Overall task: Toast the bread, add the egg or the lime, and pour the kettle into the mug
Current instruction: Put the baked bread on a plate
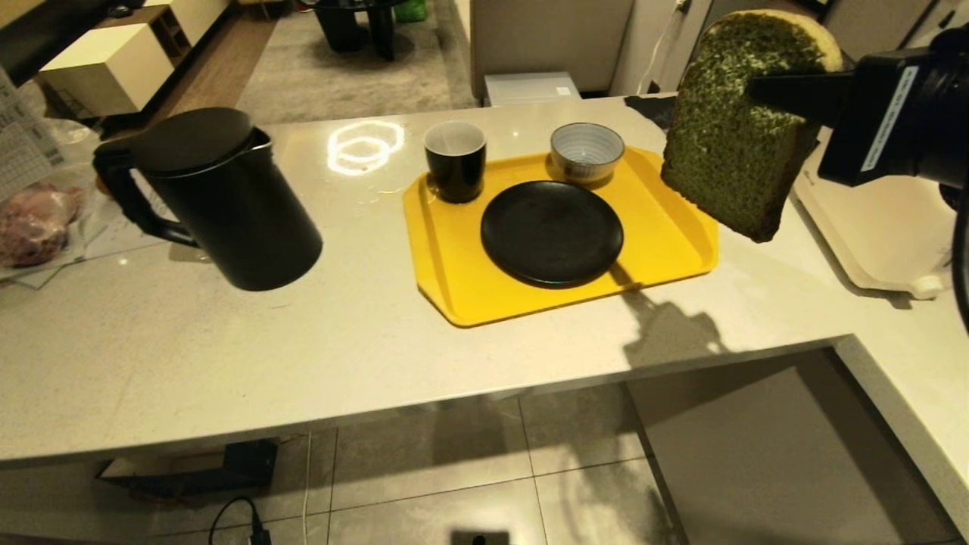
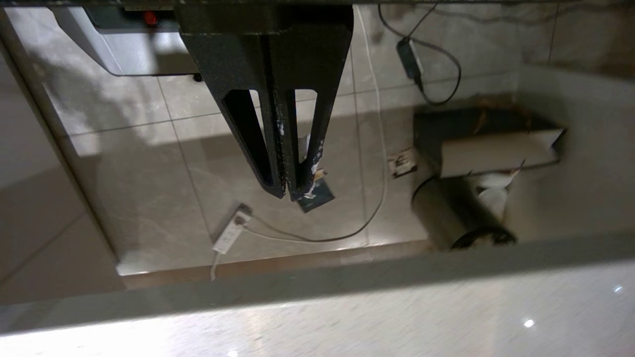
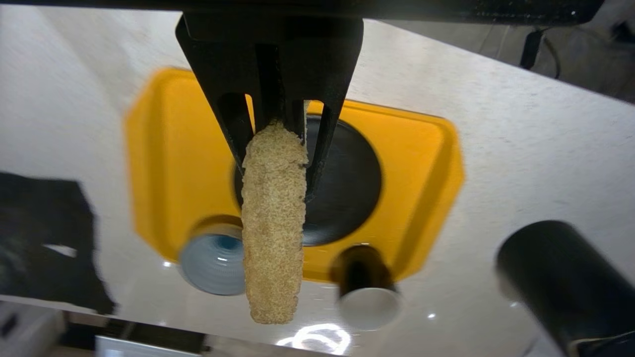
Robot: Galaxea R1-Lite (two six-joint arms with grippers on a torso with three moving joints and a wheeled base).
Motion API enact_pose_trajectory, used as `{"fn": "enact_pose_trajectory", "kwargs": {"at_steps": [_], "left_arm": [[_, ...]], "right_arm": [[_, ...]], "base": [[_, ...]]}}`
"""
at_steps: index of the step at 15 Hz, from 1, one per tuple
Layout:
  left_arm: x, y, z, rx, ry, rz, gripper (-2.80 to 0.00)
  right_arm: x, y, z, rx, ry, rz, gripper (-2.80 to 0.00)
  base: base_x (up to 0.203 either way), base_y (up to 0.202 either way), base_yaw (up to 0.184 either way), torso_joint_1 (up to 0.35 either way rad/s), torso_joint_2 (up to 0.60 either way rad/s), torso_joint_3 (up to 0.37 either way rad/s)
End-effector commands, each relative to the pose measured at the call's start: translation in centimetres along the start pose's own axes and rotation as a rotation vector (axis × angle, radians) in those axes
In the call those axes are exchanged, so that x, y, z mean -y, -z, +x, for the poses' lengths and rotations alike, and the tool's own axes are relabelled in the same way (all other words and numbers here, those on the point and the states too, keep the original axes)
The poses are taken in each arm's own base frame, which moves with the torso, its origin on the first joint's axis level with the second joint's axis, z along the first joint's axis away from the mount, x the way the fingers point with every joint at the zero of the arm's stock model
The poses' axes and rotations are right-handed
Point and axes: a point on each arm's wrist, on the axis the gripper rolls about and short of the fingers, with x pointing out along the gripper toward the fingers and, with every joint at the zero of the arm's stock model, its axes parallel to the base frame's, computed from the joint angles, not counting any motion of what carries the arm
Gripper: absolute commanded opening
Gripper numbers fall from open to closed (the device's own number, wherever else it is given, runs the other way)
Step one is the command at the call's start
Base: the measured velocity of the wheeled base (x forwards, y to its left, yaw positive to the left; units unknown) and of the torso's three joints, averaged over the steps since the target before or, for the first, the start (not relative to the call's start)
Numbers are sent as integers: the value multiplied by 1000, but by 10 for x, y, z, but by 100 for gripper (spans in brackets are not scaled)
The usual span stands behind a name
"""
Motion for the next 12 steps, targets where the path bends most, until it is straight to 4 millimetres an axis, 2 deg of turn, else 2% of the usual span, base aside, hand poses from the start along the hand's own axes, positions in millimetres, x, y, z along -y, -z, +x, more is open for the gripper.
{"fn": "enact_pose_trajectory", "kwargs": {"at_steps": [1, 3, 5, 12], "left_arm": [[0, 0, 0, -1, 0, 0, -280], [0, 0, 0, -1, 0, 0, -280], [0, 0, 0, -1, 0, 0, -280], [0, 0, 0, -1, -1, 0, -280]], "right_arm": [[-10, 12, 20, -34, -42, -9, -280], [-22, 21, 49, -7, -66, 21, -280], [-32, 33, 79, 10, -61, 37, -280], [-36, 84, 134, -147, -29, 122, -280]], "base": [[0, -10, 140, 5, 2, -6], [1, -3, 98, 7, 7, 1], [0, 0, 0, 0, 0, 0], [0, 0, 0, 0, 0, 0]]}}
